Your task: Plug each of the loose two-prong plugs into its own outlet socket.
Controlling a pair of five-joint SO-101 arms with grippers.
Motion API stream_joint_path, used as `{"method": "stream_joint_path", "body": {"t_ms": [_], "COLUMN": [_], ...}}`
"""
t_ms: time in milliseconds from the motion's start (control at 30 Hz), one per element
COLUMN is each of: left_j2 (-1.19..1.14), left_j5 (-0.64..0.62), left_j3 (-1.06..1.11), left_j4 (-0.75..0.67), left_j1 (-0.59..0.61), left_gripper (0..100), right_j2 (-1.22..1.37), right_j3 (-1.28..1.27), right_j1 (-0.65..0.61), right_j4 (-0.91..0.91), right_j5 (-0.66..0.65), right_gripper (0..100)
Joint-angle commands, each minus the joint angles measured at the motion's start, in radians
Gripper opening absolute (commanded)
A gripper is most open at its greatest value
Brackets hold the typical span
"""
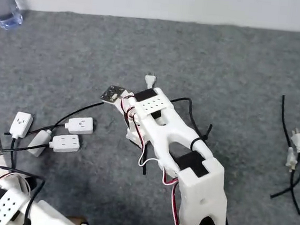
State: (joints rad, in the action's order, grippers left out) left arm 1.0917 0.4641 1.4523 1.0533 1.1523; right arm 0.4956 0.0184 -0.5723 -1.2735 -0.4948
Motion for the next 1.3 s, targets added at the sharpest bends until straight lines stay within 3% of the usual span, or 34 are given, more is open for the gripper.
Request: {"method": "stream_joint_path", "body": {"t_ms": [0, 100, 433, 567, 633, 833, 1033, 1267], "left_j2": [0.012, 0.012, 0.012, 0.012, 0.012, 0.012, 0.012, 0.012], "left_j5": [0.005, 0.005, 0.005, 0.005, 0.005, 0.005, 0.005, 0.005], "left_j3": [-0.004, -0.004, -0.004, -0.004, -0.004, -0.004, -0.004, -0.004], "left_j4": [-0.017, -0.017, -0.018, -0.031, -0.031, -0.031, -0.031, -0.031], "left_j1": [0.003, 0.003, 0.002, 0.002, 0.002, 0.002, 0.002, 0.002], "left_gripper": [33, 33, 33, 33, 33, 33, 33, 33], "right_j2": [-0.064, -0.068, -0.073, -0.076, -0.091, -0.249, -0.406, -0.432], "right_j3": [-0.003, -0.003, 0.006, 0.029, 0.031, 0.029, 0.029, 0.028], "right_j1": [0.025, 0.038, 0.130, 0.168, 0.182, 0.220, 0.383, 0.700], "right_j4": [0.005, 0.007, -0.001, -0.008, -0.012, -0.140, -0.289, -0.337], "right_j5": [-0.015, -0.017, -0.017, -0.048, -0.060, -0.129, -0.276, -0.520], "right_gripper": [21.7, 8.6, 8.4, 0.3, 1.7, 1.0, 1.0, 1.0]}}
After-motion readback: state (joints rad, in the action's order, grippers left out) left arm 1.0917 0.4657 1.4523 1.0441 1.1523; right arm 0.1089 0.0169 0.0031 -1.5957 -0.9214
